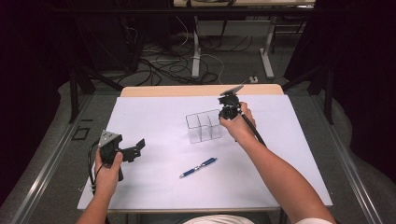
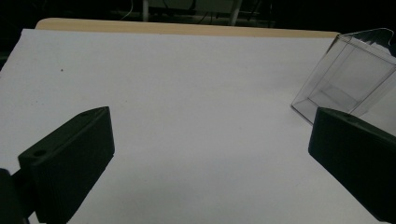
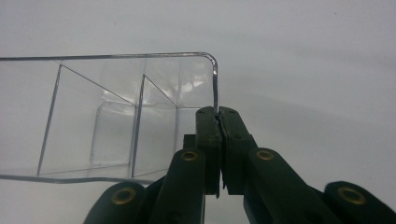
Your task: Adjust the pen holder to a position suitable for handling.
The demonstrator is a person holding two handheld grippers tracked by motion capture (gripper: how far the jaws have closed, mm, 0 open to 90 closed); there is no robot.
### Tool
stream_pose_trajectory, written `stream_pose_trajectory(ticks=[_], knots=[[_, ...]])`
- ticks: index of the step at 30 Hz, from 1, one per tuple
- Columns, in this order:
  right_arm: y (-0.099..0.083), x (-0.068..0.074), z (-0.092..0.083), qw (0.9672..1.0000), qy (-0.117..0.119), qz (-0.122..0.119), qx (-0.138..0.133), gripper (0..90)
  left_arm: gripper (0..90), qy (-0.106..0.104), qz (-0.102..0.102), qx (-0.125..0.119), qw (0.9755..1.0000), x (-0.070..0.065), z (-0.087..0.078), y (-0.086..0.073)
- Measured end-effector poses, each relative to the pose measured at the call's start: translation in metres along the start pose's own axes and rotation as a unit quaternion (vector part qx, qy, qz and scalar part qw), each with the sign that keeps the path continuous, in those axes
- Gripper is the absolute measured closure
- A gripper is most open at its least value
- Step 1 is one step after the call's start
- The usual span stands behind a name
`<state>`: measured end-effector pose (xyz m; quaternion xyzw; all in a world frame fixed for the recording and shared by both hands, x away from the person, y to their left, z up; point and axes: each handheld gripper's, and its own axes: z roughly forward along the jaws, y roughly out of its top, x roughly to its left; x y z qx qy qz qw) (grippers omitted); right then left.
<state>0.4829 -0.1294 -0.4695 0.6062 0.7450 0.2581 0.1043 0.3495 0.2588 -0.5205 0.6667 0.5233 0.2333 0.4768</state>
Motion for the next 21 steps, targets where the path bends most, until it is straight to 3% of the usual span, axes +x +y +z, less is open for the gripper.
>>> stream_pose_trajectory(ticks=[11,16,21], knots=[[-0.006,-0.010,-0.001,0.9992,0.037,0.010,-0.006,86.4,0.2,0.000,0.000,0.002,1.0000,0.000,0.001,0.000],[-0.007,-0.009,-0.003,0.9994,0.033,0.006,-0.001,86.2,0.2,0.000,0.002,0.000,1.0000,0.000,0.000,0.000],[-0.009,-0.015,-0.005,0.9983,0.053,0.025,0.009,84.7,0.2,0.000,0.002,0.000,1.0000,0.000,0.001,0.000]])
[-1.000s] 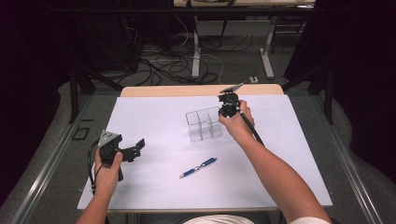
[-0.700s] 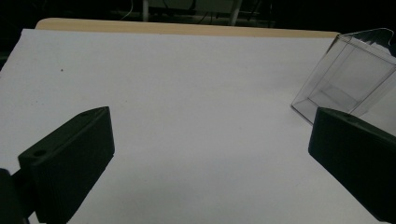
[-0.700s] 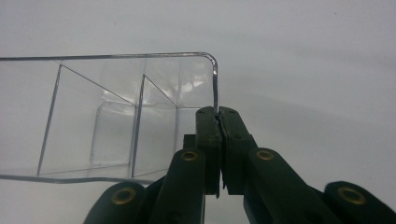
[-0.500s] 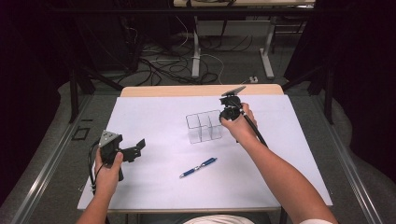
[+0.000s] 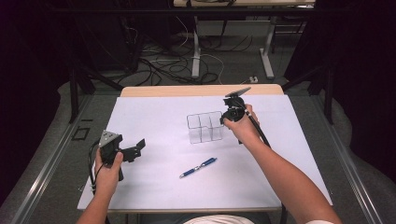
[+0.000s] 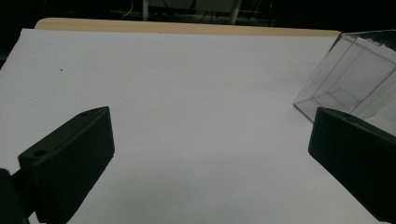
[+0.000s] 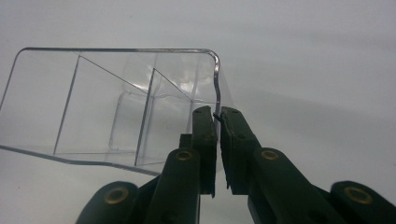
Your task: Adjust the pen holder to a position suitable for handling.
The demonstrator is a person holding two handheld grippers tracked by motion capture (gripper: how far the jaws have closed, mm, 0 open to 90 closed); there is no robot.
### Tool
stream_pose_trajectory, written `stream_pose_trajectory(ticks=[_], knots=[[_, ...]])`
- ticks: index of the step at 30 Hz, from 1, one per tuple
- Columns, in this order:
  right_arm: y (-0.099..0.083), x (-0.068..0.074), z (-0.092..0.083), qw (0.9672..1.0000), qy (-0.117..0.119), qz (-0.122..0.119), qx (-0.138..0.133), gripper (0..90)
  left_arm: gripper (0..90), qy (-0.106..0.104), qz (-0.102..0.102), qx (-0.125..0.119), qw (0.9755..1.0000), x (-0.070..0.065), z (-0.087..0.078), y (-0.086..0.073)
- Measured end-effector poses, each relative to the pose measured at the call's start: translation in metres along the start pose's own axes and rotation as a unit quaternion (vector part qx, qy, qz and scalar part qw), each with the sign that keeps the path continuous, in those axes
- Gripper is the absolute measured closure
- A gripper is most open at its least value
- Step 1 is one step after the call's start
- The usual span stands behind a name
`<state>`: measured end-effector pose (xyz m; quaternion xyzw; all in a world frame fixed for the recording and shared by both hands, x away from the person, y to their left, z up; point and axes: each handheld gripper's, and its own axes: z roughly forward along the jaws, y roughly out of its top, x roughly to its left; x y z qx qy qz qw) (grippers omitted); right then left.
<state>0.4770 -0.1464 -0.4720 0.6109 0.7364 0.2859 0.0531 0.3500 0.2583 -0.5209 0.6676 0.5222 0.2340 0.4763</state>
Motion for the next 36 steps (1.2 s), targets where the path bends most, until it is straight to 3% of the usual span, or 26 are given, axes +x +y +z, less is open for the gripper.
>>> stream_pose_trajectory(ticks=[12,22,29,32,34,36], knots=[[-0.006,-0.003,-0.008,0.9993,0.025,0.019,0.019,80.0,0.2,0.001,0.001,0.000,1.0000,0.000,0.000,0.000],[-0.011,-0.004,-0.013,0.9988,0.048,0.008,0.010,72.0,0.2,0.000,0.003,0.002,1.0000,0.000,0.000,0.000],[-0.022,-0.007,-0.023,0.9957,0.067,-0.050,-0.040,61.8,0.2,0.001,0.004,0.003,1.0000,0.000,0.000,0.000],[-0.029,-0.007,-0.028,0.9921,0.068,-0.082,-0.066,56.6,0.2,0.001,0.004,0.002,1.0000,-0.001,0.001,0.000],[-0.032,-0.007,-0.029,0.9912,0.068,-0.088,-0.071,55.8,0.2,0.001,0.005,0.003,1.0000,-0.001,0.001,0.000],[-0.038,-0.009,-0.032,0.9862,0.073,-0.114,-0.096,51.8,0.2,0.002,0.004,0.004,1.0000,-0.001,0.001,0.000]])
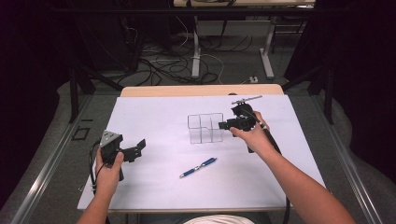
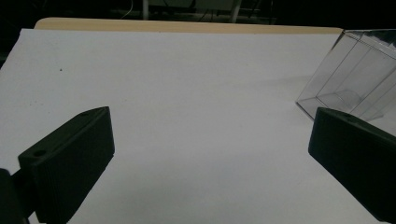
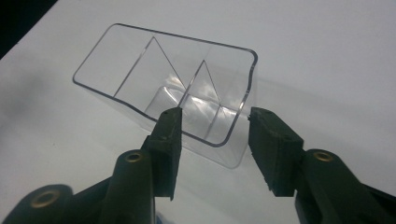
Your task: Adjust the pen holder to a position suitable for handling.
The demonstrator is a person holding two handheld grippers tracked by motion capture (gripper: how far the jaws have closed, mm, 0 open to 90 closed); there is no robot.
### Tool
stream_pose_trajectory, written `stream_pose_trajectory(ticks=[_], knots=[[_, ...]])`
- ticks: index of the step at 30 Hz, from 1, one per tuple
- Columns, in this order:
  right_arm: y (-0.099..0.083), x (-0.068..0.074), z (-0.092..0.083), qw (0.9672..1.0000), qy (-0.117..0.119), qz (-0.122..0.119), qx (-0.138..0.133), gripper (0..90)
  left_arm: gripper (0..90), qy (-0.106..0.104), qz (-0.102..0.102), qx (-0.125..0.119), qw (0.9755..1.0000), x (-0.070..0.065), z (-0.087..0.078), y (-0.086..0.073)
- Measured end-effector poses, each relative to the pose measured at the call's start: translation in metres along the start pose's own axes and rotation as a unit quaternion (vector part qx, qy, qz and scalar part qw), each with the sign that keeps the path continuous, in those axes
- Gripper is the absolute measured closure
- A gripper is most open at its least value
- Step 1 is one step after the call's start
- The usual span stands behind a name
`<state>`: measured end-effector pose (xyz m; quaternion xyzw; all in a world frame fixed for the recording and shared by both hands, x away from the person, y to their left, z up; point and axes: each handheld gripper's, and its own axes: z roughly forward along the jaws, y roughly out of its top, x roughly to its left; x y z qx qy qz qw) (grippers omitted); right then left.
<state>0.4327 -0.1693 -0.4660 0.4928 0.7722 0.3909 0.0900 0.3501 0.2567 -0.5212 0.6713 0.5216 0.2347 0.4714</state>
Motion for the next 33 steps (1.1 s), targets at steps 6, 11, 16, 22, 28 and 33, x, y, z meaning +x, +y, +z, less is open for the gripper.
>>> stream_pose_trajectory(ticks=[6,11,16,22,28,33], knots=[[-0.005,-0.005,-0.004,0.9980,-0.009,-0.054,-0.032,50.7,0.2,0.000,0.002,-0.001,1.0000,0.000,0.000,0.000],[-0.012,-0.012,-0.010,0.9935,-0.012,-0.098,-0.056,52.1,0.2,0.000,0.003,0.001,1.0000,0.000,0.001,0.000],[-0.022,-0.012,-0.017,0.9858,-0.012,-0.138,-0.094,44.4,0.2,-0.001,0.001,0.002,1.0000,-0.001,0.002,0.000],[-0.031,-0.011,-0.026,0.9814,-0.012,-0.152,-0.116,33.6,0.2,-0.002,0.002,0.001,1.0000,-0.002,0.002,0.000],[-0.048,-0.015,-0.037,0.9812,-0.024,-0.152,-0.117,24.7,0.2,-0.003,0.003,0.004,1.0000,-0.003,0.001,0.000],[-0.058,-0.020,-0.041,0.9818,-0.028,-0.150,-0.113,20.4,0.2,-0.008,0.005,0.013,0.9999,-0.005,0.002,0.000]])
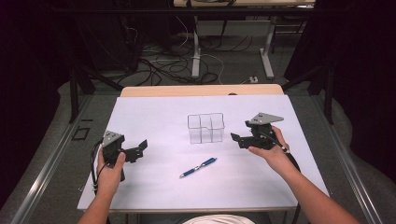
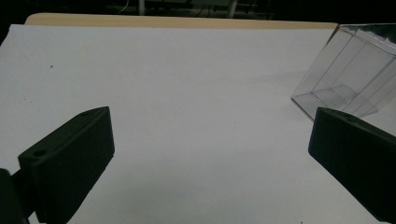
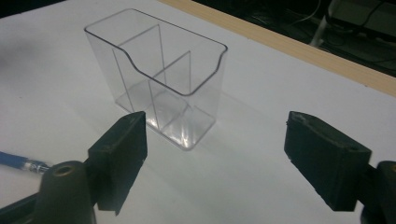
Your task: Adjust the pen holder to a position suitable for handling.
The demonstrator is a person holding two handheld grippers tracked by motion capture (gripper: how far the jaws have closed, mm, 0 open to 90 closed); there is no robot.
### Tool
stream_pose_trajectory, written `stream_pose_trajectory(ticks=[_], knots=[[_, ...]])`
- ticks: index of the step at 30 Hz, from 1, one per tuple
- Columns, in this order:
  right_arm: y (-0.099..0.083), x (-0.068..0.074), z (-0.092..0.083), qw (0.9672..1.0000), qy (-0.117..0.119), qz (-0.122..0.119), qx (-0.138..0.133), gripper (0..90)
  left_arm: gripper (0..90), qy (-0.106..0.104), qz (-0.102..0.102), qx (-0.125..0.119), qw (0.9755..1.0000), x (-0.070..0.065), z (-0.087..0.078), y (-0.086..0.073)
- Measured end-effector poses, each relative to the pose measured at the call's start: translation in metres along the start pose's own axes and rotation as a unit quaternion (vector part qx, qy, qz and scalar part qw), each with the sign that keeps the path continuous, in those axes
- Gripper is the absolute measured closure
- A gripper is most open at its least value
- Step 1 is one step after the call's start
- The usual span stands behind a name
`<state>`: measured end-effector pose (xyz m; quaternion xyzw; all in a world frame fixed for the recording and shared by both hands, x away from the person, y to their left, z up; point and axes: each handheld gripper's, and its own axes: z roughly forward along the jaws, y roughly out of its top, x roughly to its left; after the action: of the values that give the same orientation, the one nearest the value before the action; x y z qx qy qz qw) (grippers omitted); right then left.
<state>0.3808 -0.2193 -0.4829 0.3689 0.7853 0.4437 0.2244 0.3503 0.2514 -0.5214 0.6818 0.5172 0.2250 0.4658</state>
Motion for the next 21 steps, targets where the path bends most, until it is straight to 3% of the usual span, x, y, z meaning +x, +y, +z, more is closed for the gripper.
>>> stream_pose_trajectory(ticks=[3,9,15,21], knots=[[-0.008,-0.004,-0.005,0.9998,0.004,0.016,-0.011,19.6,0.2,-0.005,0.000,0.000,1.0000,-0.002,0.000,0.000],[-0.019,-0.008,-0.010,0.9993,-0.012,0.030,-0.020,15.4,0.2,-0.020,0.003,0.001,0.9998,-0.007,0.002,0.002],[-0.024,-0.009,-0.011,0.9989,-0.025,0.035,-0.021,10.8,0.2,-0.034,0.021,0.007,0.9992,-0.013,0.004,0.003],[-0.030,-0.011,-0.012,0.9980,-0.031,0.051,-0.019,1.1,0.2,-0.032,0.046,0.031,0.9979,-0.022,0.006,0.004]])
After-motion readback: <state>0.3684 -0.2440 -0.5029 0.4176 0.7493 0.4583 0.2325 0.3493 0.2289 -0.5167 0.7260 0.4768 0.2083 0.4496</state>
